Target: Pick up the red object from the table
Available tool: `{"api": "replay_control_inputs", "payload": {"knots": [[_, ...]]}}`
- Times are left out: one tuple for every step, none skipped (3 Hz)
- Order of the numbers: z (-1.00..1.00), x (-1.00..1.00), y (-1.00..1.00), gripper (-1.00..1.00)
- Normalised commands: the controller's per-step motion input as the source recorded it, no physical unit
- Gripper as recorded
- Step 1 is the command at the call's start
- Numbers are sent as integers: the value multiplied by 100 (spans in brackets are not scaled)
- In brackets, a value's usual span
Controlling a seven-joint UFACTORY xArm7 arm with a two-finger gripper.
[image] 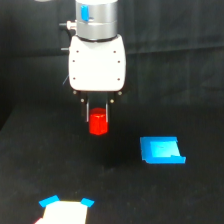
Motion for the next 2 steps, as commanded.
{"api": "replay_control_inputs", "payload": {"knots": [[-42,12,0,-100],[-24,23,10,-100]]}}
